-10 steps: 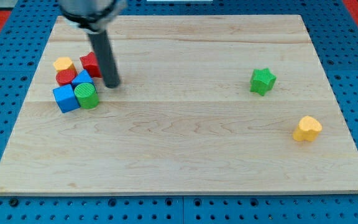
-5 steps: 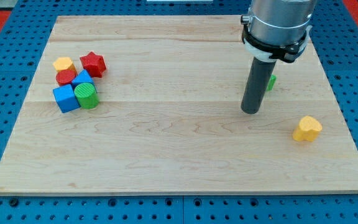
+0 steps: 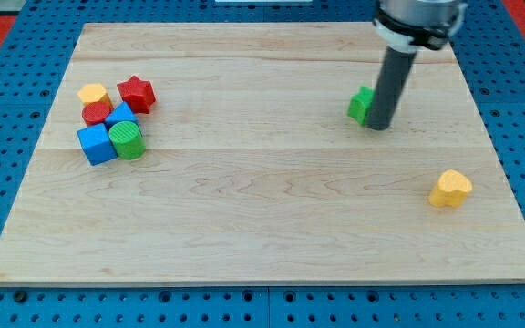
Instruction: Move green star closer to the green circle
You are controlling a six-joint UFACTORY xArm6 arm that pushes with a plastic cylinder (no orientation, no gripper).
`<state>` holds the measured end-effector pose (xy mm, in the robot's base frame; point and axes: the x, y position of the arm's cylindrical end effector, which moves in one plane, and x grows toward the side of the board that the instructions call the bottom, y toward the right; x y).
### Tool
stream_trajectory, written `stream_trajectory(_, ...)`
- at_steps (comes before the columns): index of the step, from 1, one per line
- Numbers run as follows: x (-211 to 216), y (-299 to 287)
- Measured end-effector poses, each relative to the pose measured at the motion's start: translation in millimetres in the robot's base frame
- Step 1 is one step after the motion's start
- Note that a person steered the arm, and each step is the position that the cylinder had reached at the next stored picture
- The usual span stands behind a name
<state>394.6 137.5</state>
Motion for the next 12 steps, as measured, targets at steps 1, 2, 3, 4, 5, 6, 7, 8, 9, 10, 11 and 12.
stream_trajectory(1,-3,-9)
stream_trajectory(2,-28,39)
stream_trajectory(3,-40,-2)
stream_trajectory(4,-28,-71)
stream_trajectory(5,-17,-137)
stream_trajectory(6,-20,-149)
stream_trajectory(7,-48,-135)
stream_trajectory(8,-51,-176)
stream_trajectory(9,-29,-200)
stream_trajectory(10,-21,-201)
stream_trajectory(11,-7,-199)
stream_trajectory(12,0,-215)
